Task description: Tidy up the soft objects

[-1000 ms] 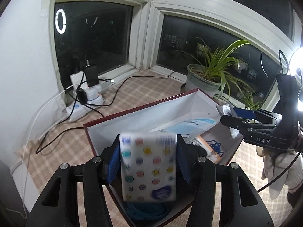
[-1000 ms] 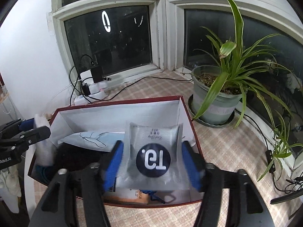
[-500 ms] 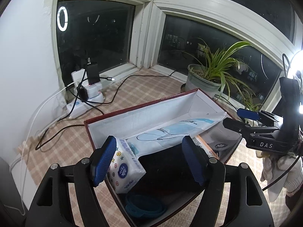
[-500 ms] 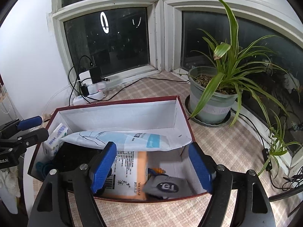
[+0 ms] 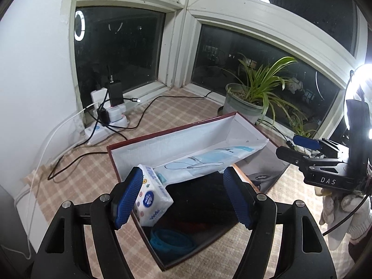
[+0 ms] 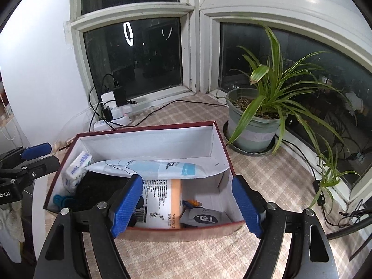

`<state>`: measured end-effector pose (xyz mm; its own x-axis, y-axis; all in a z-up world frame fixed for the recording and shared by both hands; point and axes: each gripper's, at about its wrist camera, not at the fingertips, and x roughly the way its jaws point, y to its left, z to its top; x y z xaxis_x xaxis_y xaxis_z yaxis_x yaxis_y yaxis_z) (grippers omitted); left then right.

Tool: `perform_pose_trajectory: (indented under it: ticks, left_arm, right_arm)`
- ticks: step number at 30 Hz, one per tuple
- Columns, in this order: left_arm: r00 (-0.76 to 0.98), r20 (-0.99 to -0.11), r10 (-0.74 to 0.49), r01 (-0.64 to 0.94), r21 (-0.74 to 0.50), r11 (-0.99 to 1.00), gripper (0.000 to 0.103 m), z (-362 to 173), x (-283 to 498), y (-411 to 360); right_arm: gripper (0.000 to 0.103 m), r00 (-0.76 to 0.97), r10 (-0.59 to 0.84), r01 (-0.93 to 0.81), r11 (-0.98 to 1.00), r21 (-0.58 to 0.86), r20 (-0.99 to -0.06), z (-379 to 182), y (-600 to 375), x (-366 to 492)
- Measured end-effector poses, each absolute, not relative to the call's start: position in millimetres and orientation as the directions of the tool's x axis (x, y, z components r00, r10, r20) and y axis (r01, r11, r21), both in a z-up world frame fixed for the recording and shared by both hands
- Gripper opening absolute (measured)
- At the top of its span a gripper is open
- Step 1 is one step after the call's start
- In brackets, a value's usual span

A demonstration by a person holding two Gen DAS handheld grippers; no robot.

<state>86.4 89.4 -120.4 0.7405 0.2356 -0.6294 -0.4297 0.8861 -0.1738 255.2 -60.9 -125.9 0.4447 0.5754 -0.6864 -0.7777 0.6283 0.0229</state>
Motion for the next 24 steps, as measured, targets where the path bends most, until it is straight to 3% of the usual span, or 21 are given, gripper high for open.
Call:
perform_pose_trajectory:
  ticks: [13, 16, 24]
  left_arm:
    - [0.767, -0.603, 0.22, -0.397, -0.178, 0.9, 0.072, -90, 35, 57]
    - [0.765, -0.605, 0.223, -0.396, -0.167, 0.903, 0.08, -83, 22, 48]
    - [0.764, -0.607, 0.221, -0.382, -0.148, 0.912, 0.08, -70, -12, 21]
  right_arm:
    - [0.083, 0.499, 0.58, -0.76, 0.65, -0.004, -0.644, -90, -101, 192]
    - [0.089, 0.515, 0.579, -0.753, 0.658, -0.012, -0.632, -85, -113, 174]
    - [0.092, 0.561, 0.56, -0.718, 0.696, -0.022, -0.61, -75, -145, 124]
